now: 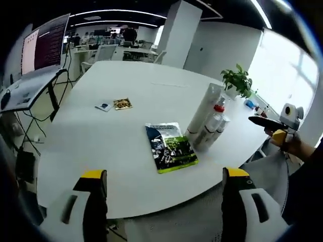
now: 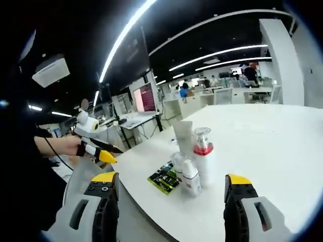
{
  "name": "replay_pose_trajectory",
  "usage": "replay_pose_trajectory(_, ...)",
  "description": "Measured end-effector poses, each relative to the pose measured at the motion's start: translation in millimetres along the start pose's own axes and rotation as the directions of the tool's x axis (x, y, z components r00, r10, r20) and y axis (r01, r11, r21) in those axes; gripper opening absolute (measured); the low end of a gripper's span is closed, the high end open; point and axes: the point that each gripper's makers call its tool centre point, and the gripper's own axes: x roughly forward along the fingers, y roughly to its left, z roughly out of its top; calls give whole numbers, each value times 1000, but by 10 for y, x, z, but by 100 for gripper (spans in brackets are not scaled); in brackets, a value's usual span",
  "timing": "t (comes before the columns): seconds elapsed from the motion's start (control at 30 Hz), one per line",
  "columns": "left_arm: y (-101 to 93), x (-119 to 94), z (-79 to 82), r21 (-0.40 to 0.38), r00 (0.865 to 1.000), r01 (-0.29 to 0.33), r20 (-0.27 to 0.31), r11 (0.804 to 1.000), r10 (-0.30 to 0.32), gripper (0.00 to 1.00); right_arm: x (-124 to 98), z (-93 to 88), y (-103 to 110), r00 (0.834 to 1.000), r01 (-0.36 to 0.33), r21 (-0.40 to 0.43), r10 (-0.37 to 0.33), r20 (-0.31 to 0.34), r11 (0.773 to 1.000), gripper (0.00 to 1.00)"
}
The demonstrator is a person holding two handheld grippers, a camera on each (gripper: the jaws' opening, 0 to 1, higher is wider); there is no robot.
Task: Arrange the skincare products in the storage area until every visible bottle or jar stands upright without overlapping.
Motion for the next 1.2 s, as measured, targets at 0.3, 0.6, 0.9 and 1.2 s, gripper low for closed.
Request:
replay_pose_trajectory(0.3,-187,10,2,29,996,82,-20,996,-81,89,31,24,-201,986,163,-77,-162,26,984,84)
replay_pose_trajectory(0.6,153,-18,41,28,997,71,-36,997,-70,88,-16,13,-349,971,240,-53,-239,27,969,84)
replay_pose_trajectory(0.9,344,143,147,26,997,52,-58,998,-51,85,-15,-33,-408,963,268,-65,-269,-4,961,80)
replay_pose_trajectory(1.2,555,561,436,7,999,13,-48,1000,-13,81,7,-75,-426,963,265,-54,-267,-24,963,81)
